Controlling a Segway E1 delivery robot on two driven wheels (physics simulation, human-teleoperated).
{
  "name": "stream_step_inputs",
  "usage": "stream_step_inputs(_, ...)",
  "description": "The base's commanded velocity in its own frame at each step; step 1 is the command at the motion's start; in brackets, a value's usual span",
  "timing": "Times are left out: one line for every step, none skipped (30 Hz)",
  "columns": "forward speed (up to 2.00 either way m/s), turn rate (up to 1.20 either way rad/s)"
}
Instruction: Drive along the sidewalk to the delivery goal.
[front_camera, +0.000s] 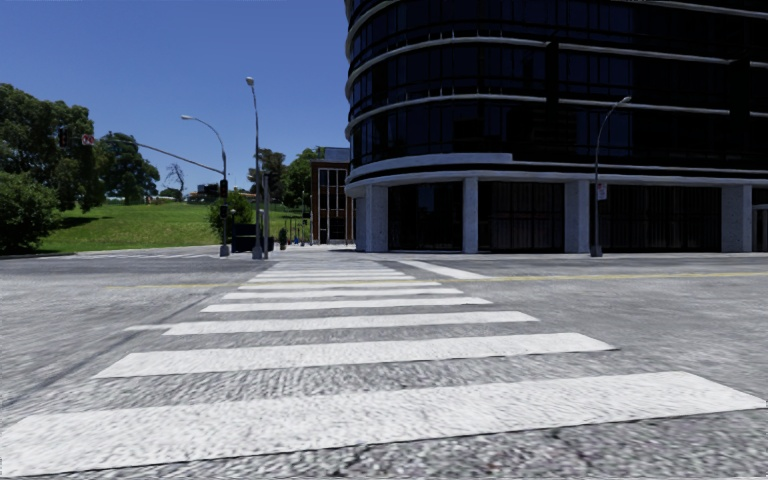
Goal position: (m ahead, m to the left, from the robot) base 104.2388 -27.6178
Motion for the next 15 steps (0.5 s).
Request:
stream_step_inputs(2.00,0.09)
stream_step_inputs(2.00,0.09)
stream_step_inputs(2.00,0.09)
stream_step_inputs(2.00,0.09)
stream_step_inputs(2.00,0.09)
stream_step_inputs(2.00,0.09)
stream_step_inputs(2.00,0.13)
stream_step_inputs(2.00,0.24)
stream_step_inputs(2.00,0.27)
stream_step_inputs(2.00,0.28)
stream_step_inputs(2.00,0.28)
stream_step_inputs(2.00,0.28)
stream_step_inputs(2.00,0.28)
stream_step_inputs(2.00,0.28)
stream_step_inputs(2.00,0.28)
